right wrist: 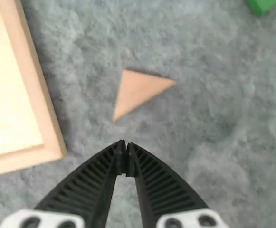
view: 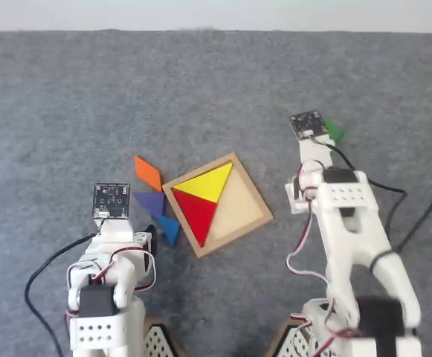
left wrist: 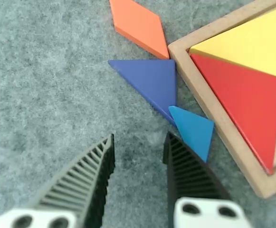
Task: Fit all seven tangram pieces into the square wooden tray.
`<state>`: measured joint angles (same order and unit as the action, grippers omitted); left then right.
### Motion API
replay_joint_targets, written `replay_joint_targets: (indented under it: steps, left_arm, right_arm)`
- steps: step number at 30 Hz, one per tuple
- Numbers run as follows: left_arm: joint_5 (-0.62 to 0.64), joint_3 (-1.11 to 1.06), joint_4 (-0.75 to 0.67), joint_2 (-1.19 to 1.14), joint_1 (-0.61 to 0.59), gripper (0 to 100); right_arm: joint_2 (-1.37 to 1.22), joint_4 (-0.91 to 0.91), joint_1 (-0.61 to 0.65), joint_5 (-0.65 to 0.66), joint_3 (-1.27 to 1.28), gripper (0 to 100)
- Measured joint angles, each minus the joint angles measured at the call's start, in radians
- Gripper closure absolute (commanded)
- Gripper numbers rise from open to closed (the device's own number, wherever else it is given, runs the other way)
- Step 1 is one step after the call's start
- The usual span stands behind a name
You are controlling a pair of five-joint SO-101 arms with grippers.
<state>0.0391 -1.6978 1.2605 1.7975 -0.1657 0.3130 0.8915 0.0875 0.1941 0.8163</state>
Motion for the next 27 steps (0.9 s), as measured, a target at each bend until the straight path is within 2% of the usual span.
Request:
replay_joint_targets:
  steps: [6,11,15,18,23,27]
  left_arm:
    - [0.0,0.0,0.0,0.0,0.002,83]
    - [0.0,0.0,0.0,0.0,0.097,83]
    - [0.0,0.0,0.0,0.0,0.158,83]
    - [-0.054,0.0,-0.017,0.0,0.091,84]
    - [-0.35,0.008,-0.167,0.0,-0.066,84]
    - [-0.302,0.084,-0.262,0.0,-0.209,83]
  right_arm:
    - [0.172,-0.006,-0.103,0.129,0.204,99.2]
    - [0.285,-0.08,-0.127,0.172,0.388,99.2]
    - [0.321,-0.1,-0.112,0.175,0.437,99.2]
    - [0.324,-0.101,-0.101,0.176,0.451,99.2]
    - [0.327,-0.11,-0.1,0.176,0.453,99.2]
    - [0.327,-0.129,-0.098,0.176,0.468,99.2]
